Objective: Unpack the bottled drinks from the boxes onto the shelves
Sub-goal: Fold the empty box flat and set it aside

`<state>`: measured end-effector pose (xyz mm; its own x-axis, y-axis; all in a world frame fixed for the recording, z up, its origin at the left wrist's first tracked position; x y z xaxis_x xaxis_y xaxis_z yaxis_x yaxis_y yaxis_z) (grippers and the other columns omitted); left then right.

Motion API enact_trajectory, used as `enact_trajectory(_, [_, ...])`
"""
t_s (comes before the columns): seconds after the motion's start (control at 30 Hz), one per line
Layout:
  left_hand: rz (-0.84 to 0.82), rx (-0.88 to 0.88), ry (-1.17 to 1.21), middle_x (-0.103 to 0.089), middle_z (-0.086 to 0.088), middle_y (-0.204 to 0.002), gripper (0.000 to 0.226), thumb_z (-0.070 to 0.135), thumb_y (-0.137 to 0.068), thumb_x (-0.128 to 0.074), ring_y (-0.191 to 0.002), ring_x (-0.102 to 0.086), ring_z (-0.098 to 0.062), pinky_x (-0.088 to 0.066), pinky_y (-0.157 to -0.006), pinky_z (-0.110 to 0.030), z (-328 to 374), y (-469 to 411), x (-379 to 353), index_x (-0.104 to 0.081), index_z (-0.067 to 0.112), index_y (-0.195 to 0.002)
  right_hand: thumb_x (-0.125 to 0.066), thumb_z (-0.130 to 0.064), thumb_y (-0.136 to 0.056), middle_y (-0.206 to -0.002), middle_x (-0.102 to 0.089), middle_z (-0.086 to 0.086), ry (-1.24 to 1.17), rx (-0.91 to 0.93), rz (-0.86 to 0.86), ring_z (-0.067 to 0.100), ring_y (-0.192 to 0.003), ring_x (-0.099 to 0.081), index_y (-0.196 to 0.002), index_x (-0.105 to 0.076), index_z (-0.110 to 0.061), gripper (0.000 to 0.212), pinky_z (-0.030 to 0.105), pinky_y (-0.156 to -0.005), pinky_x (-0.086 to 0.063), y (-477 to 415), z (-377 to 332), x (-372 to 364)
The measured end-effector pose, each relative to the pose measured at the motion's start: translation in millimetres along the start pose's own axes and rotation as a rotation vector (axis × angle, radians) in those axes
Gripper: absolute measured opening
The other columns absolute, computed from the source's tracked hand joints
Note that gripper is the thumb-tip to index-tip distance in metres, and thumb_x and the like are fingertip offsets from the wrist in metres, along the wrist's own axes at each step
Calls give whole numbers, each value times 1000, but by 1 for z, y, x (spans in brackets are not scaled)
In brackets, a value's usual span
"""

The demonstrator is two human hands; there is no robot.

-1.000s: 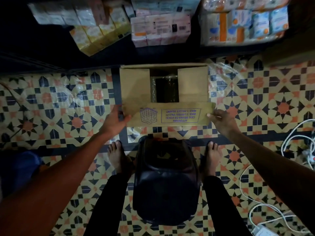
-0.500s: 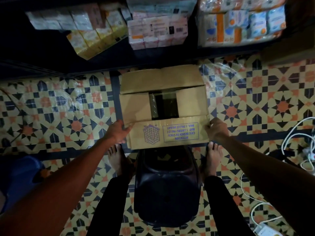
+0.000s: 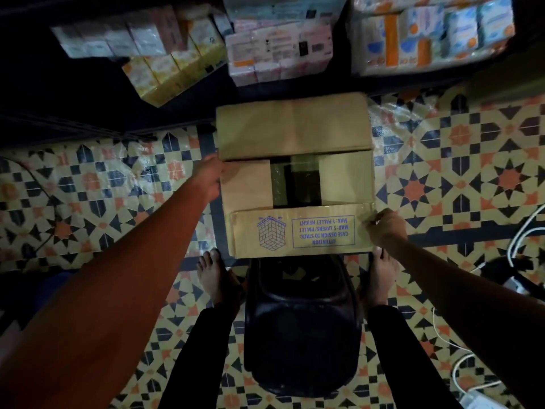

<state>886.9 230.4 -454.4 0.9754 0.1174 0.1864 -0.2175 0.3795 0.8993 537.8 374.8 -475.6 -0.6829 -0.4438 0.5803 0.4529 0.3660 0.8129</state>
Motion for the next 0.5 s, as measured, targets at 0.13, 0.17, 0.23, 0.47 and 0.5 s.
enact_trajectory(0.13, [-21, 23, 305, -66, -2, -70, 24, 6, -97, -40, -66, -63, -17, -53, -55, -25, -12, 8, 12, -62, 8, -88, -61, -19, -99, -101, -49, 8, -2, -6, -11, 23, -93, -52, -124, -51, -1, 32, 34, -76, -49, 6, 5, -3])
enact_trajectory(0.17, [-6, 38, 397, -65, -2, -68, 29, 17, -96, -41, -68, -61, -19, -51, -57, -25, -15, 8, 17, -64, 10, -79, -61, -19, -99, -102, -50, 8, -9, -8, -15, 23, -93, -52, -125, -50, -2, 32, 34, -76, -49, 6, 6, -3])
enact_trajectory(0.23, [-26, 41, 375, -70, -5, -75, 40, 32, -95, -46, -72, -66, -22, -53, -64, -27, -25, 14, 22, -72, 13, -72, -61, -17, -99, -105, -52, 10, -28, -17, -28, 24, -94, -53, -126, -51, -2, 33, 36, -79, -52, 6, 7, -3])
enact_trajectory(0.47, [78, 200, -413, -27, -14, -161, 92, 62, -93, -53, -144, -34, -35, -32, -115, -48, -80, 21, 11, -9, 16, -159, -60, -23, -98, -112, -57, 1, -133, 161, -74, 13, -83, -55, -143, -43, -15, 49, 19, -57, -39, 2, -16, -7])
enact_trajectory(0.5, [14, 259, -343, -34, -14, -157, 89, 74, -91, -41, -140, -39, -36, -34, -114, -50, -89, 22, 7, -22, 19, -158, -61, -22, -98, -112, -57, 0, -181, 136, -81, 10, -79, -54, -143, -44, -15, 48, 17, -55, -37, 3, -20, -9])
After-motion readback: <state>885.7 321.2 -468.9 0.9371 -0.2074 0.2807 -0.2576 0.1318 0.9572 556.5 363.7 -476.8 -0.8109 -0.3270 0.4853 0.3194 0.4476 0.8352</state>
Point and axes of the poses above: each hand's wrist, its own y-axis away from the middle knuckle, its own x-axis out of the back of the hand, z = x × y, the point moved 1 cm from there along -y, towards the middle knuckle
